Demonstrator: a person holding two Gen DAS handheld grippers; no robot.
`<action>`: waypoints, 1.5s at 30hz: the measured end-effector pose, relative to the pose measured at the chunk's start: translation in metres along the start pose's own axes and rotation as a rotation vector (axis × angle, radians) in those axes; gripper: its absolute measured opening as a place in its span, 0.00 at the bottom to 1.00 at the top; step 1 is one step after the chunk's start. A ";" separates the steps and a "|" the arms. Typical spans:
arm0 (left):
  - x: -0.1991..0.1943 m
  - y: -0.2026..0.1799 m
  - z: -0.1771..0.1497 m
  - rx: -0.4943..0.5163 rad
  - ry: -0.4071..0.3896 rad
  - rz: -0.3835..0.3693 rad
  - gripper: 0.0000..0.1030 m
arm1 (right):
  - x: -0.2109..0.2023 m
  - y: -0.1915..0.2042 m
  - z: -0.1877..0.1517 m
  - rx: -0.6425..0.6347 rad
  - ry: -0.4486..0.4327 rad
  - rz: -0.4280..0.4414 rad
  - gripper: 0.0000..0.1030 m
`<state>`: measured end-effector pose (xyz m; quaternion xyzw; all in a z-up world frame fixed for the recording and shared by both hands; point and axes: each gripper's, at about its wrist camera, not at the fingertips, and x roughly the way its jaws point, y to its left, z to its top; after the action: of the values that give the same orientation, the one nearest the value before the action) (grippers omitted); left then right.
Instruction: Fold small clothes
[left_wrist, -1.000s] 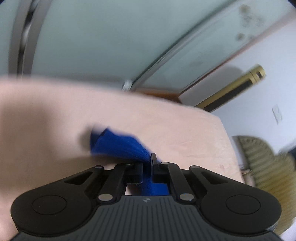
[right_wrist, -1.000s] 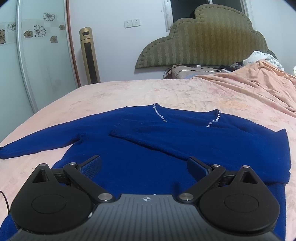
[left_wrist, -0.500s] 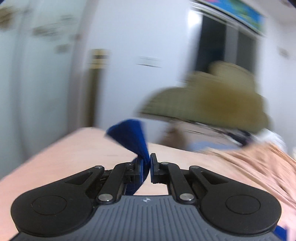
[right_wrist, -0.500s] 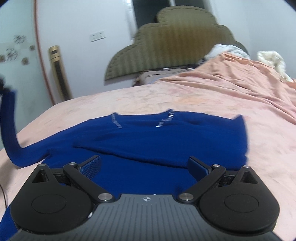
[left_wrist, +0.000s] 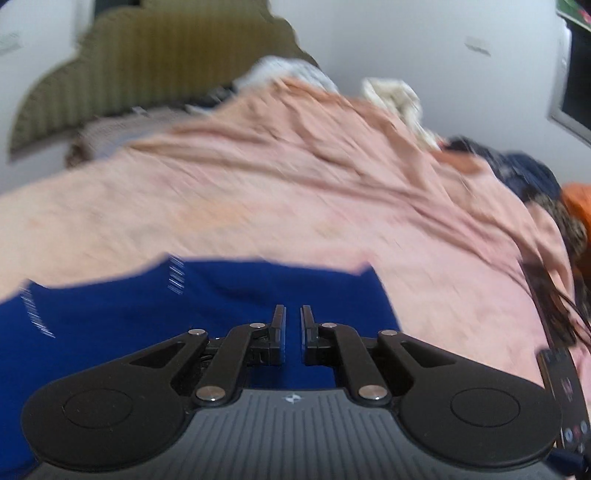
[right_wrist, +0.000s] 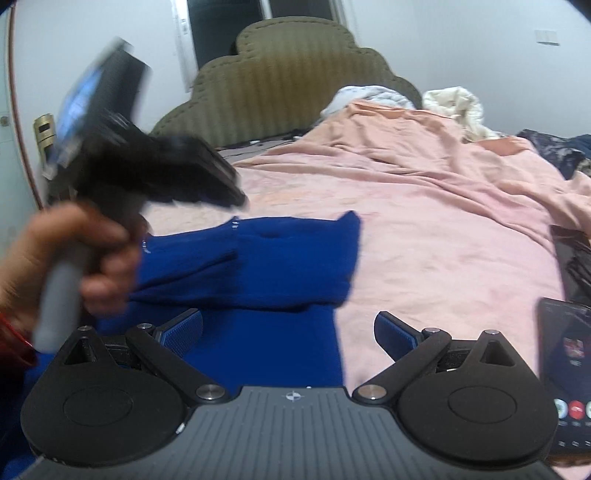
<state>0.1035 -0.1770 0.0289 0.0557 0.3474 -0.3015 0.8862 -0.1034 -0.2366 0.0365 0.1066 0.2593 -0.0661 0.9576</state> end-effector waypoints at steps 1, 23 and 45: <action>0.004 -0.002 -0.001 0.002 0.029 -0.024 0.08 | 0.000 -0.004 0.000 0.004 0.001 -0.011 0.98; -0.133 0.159 -0.077 -0.080 -0.036 0.565 0.91 | 0.206 0.036 0.066 0.369 0.244 0.390 0.77; -0.133 0.203 -0.092 -0.252 0.051 0.636 0.91 | 0.147 -0.024 0.061 0.324 0.054 0.034 0.10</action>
<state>0.0898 0.0819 0.0233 0.0588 0.3691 0.0367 0.9268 0.0480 -0.2854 0.0088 0.2659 0.2689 -0.0882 0.9215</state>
